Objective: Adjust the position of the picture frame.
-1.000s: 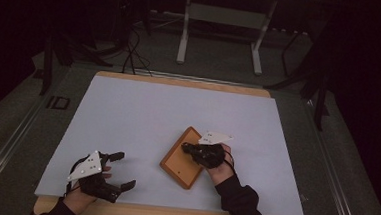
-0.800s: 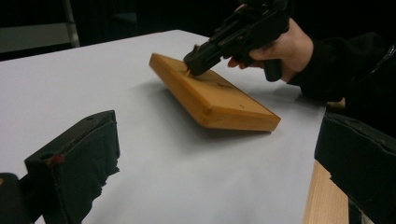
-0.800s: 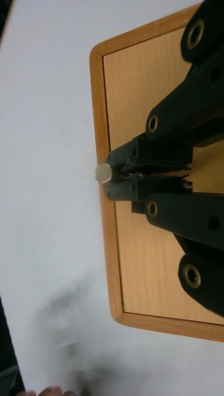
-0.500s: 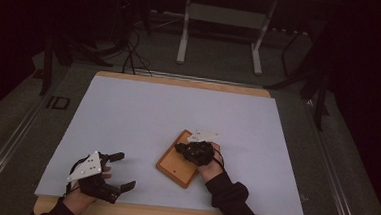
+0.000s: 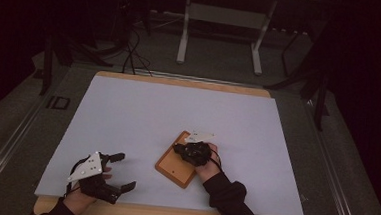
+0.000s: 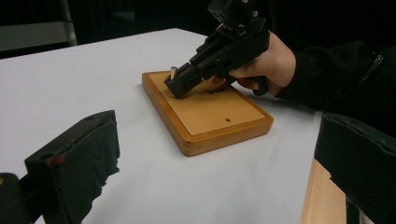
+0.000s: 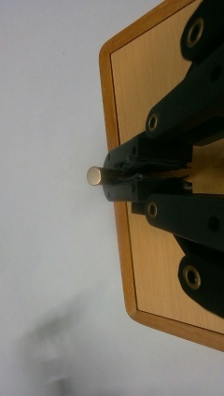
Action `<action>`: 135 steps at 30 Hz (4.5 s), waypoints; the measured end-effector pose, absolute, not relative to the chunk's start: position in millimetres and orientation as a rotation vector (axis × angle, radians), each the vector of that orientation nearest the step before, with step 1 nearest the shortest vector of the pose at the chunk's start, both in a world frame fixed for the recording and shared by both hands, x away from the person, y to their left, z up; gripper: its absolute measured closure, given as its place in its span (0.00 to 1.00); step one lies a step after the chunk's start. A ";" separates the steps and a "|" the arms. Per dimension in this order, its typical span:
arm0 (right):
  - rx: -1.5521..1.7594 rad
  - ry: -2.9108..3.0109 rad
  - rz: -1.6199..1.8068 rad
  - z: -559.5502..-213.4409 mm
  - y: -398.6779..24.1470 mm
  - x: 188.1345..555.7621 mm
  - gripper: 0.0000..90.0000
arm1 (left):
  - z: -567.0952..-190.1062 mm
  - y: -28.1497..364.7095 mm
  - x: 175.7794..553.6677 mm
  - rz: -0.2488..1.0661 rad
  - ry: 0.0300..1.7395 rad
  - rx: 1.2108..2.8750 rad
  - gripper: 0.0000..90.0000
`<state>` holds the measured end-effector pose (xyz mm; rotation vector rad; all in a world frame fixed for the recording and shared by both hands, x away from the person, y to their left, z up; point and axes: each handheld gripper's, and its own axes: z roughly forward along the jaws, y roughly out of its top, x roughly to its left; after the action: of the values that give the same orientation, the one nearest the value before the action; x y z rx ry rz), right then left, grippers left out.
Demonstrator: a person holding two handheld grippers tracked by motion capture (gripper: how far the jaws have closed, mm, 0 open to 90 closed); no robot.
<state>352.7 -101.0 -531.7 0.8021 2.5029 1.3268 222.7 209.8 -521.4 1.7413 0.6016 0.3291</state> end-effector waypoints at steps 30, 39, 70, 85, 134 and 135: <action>0.788 2.502 1.305 -521.2 -132.4 365.6 1.00 | -521.8 209.8 222.8 0.324 0.608 1.732 0.00; 0.797 2.501 1.293 -514.6 -121.2 389.4 1.00 | -521.6 210.6 222.4 0.323 0.605 1.734 0.01; 0.806 2.572 1.116 -525.4 -96.4 436.2 1.00 | -521.7 212.2 220.9 0.324 0.606 1.732 0.01; 0.843 2.594 1.107 -522.3 -108.5 432.5 1.00 | -521.7 211.5 220.8 0.323 0.607 1.732 0.01; 0.957 2.508 1.249 -513.8 -170.4 390.7 0.96 | -518.2 188.3 219.9 0.286 0.634 1.793 0.17; 0.943 2.504 1.251 -511.8 -170.9 389.8 0.91 | -518.2 185.5 220.0 0.287 0.631 1.806 0.19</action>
<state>389.8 -170.9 -511.8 0.9435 2.5037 1.2507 220.0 185.5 -518.2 1.8064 0.6309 0.2872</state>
